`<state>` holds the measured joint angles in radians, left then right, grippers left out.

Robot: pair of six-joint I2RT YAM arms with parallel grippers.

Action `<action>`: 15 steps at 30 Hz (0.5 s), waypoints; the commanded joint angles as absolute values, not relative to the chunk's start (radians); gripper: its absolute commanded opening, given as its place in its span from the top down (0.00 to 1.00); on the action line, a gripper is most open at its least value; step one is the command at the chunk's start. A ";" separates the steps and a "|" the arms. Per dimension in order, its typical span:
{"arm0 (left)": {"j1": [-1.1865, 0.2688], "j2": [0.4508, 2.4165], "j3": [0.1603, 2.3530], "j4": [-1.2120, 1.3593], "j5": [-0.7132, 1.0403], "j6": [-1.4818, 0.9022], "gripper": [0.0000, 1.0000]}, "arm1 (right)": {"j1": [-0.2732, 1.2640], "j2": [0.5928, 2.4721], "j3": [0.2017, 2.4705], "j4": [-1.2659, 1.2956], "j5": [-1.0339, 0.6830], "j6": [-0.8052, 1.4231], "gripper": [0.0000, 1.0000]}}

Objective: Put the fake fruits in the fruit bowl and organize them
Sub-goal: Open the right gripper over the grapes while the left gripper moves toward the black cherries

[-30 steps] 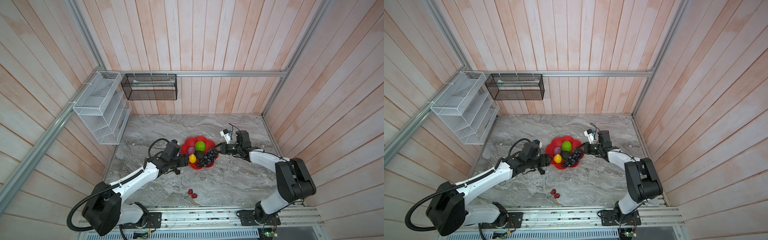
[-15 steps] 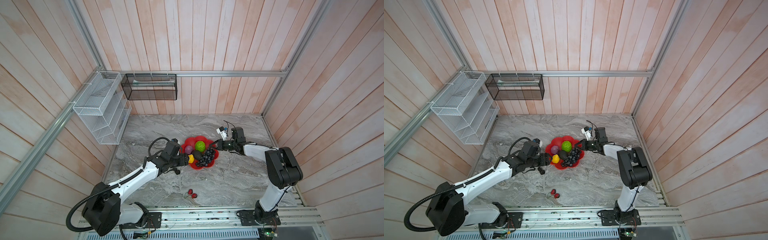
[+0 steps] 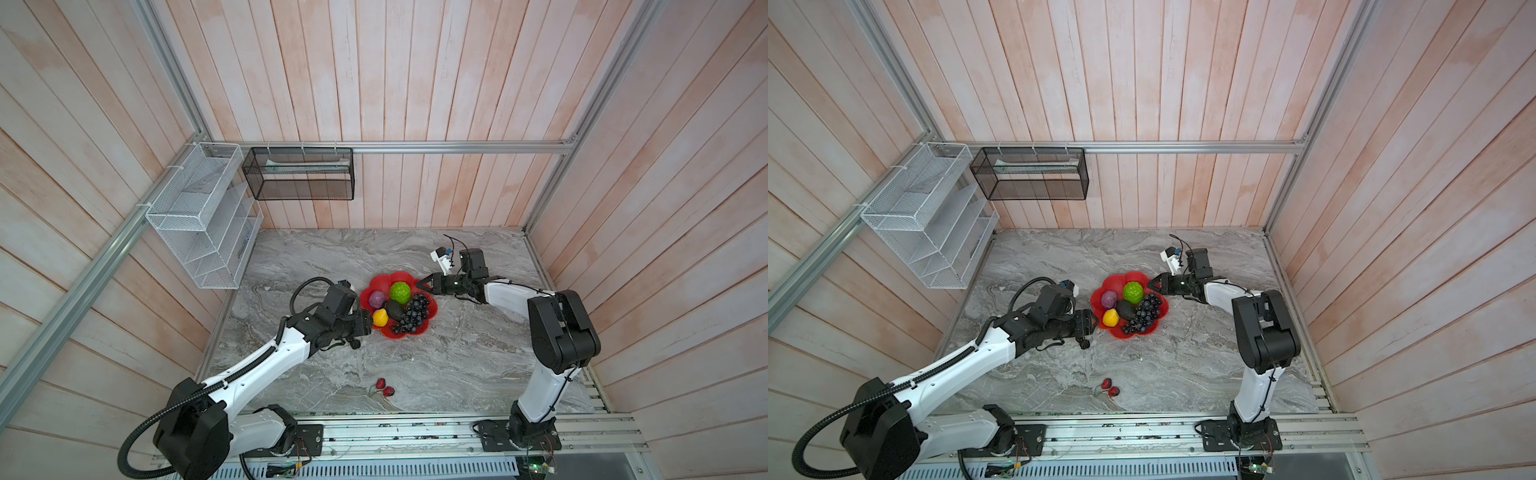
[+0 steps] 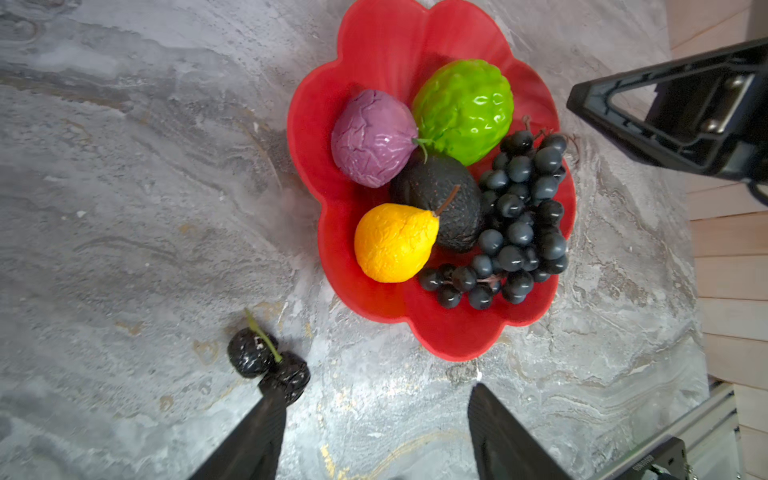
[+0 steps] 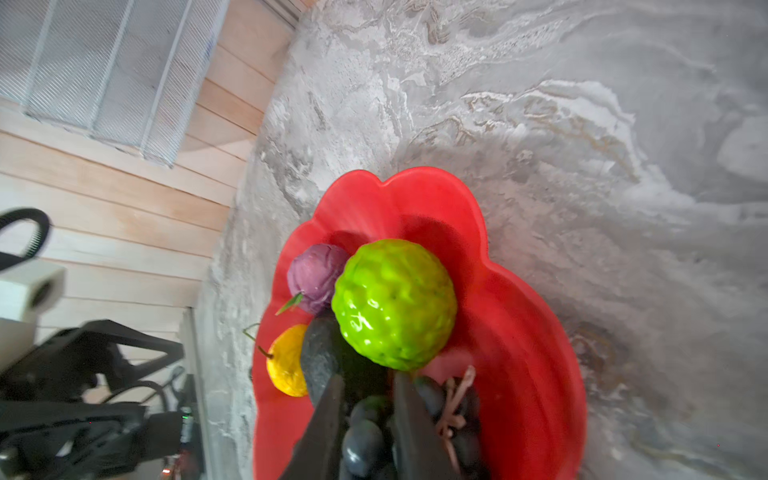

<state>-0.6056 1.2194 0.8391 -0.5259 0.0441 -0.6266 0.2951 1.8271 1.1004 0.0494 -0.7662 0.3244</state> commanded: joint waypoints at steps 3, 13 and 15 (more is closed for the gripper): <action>-0.593 1.171 0.798 -0.649 0.004 -0.677 0.25 | 0.353 1.735 1.143 -0.098 -0.519 0.198 0.63; -0.558 1.207 0.746 -0.667 0.064 -0.715 0.27 | 0.413 1.552 1.096 -0.074 -0.378 0.200 0.54; -0.554 1.227 0.743 -0.645 0.057 -0.714 0.31 | 0.413 1.509 1.068 -0.051 -0.360 0.214 0.54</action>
<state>-0.5617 1.2049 0.7605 -0.6498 0.0486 -0.6998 0.4114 1.5620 1.0992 -0.0643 -0.4332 0.2127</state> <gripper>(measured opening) 0.704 0.459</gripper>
